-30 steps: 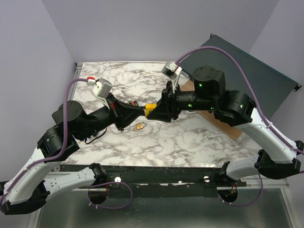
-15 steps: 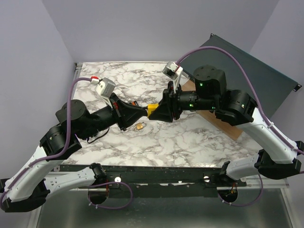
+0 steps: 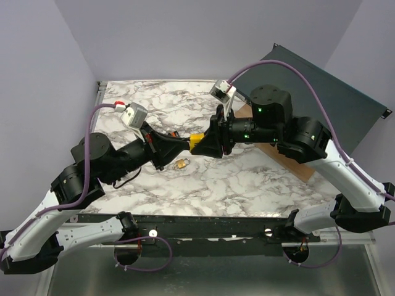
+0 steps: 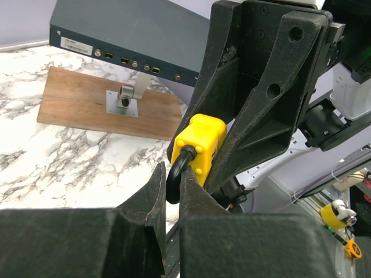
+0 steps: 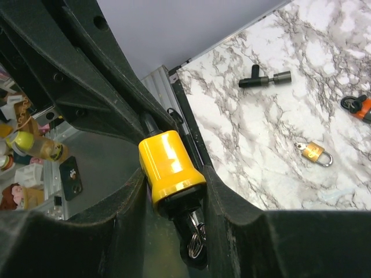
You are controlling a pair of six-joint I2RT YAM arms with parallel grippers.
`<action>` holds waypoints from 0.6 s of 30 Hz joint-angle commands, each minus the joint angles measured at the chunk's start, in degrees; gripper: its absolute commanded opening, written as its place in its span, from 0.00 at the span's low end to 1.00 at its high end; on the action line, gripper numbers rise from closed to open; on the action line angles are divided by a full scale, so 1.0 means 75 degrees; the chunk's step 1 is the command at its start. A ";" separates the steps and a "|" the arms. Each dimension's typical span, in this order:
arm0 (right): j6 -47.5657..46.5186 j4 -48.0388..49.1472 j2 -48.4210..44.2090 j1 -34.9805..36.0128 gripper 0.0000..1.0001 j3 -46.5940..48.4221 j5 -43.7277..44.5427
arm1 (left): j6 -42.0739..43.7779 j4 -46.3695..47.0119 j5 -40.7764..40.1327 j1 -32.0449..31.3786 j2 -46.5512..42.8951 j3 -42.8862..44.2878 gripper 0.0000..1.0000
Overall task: Lock with the key
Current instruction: Lock the lock.
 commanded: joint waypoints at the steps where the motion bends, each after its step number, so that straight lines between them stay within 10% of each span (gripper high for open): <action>1: -0.0171 0.3081 0.0673 0.0157 0.03 -0.0383 0.0642 | -0.0382 0.0712 0.1416 -0.0698 0.0084 -0.0309 0.00; 8: -0.0180 0.3486 0.0206 0.0159 0.18 -0.0948 0.0446 | 0.0016 0.0395 0.0879 -0.0695 -0.0309 -0.0073 0.00; 18: -0.0426 0.3730 -0.0341 0.0156 0.67 -0.1449 0.0440 | 0.0350 0.0142 0.0500 -0.0695 -0.0482 0.0207 0.00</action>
